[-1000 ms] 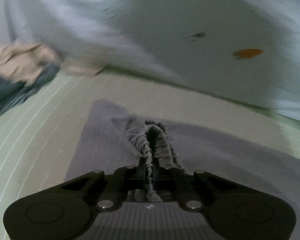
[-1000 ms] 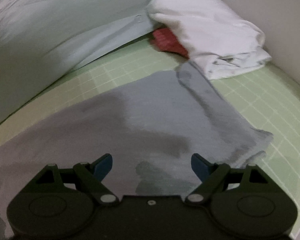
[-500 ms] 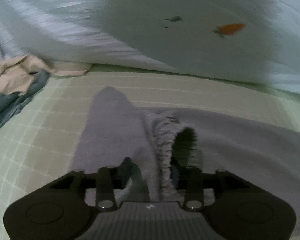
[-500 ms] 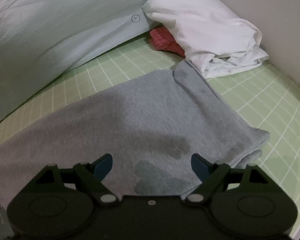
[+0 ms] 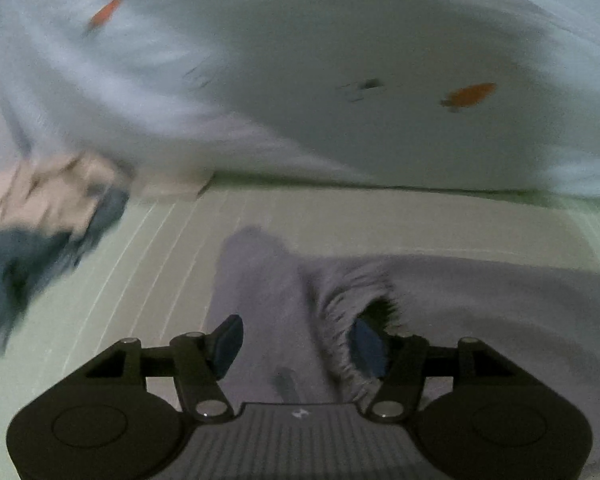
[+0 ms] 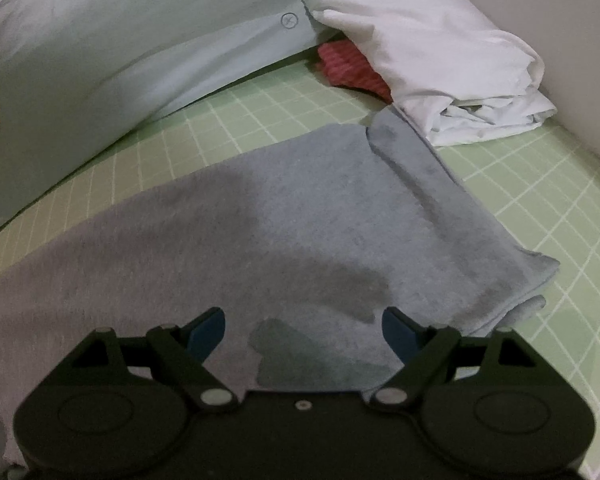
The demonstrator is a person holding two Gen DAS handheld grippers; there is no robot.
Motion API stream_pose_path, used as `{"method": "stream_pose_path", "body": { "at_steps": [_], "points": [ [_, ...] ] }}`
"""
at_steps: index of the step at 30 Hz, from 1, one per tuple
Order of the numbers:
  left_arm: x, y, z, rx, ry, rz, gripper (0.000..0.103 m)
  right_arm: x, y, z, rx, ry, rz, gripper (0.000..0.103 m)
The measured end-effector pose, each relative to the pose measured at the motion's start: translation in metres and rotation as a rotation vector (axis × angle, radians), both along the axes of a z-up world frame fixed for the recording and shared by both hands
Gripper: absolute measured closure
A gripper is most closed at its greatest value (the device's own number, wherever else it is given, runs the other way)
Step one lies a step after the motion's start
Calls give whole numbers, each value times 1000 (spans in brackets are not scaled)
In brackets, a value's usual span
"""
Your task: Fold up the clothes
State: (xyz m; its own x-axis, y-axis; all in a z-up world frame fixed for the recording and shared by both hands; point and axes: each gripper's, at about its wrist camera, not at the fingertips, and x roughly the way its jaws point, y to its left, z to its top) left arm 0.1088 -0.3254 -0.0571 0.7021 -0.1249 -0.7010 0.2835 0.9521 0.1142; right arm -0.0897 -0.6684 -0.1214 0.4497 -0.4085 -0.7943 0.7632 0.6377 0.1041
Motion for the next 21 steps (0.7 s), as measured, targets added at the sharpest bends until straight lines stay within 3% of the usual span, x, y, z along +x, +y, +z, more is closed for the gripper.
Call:
{"method": "stream_pose_path", "body": {
  "at_steps": [6,9,10,14,19,21],
  "points": [
    [11,-39,-13,68,49,-134,43,-2,-2,0,-6,-2,-5,17],
    [19,-48,-24,101,60,-147,77,-3,-3,-2,1,0,-21,17],
    [22,-50,-26,96,69,-136,99,-3,-4,-3,5,2,-26,17],
    [32,-55,-23,22,80,-120,100,-3,-7,-6,13,11,-31,17],
    [24,-75,-5,-91,55,-206,100,-3,-9,-7,8,22,-27,17],
    [26,-83,-20,-101,118,-237,97,-2,-10,-10,16,26,-31,17]
  ]
}}
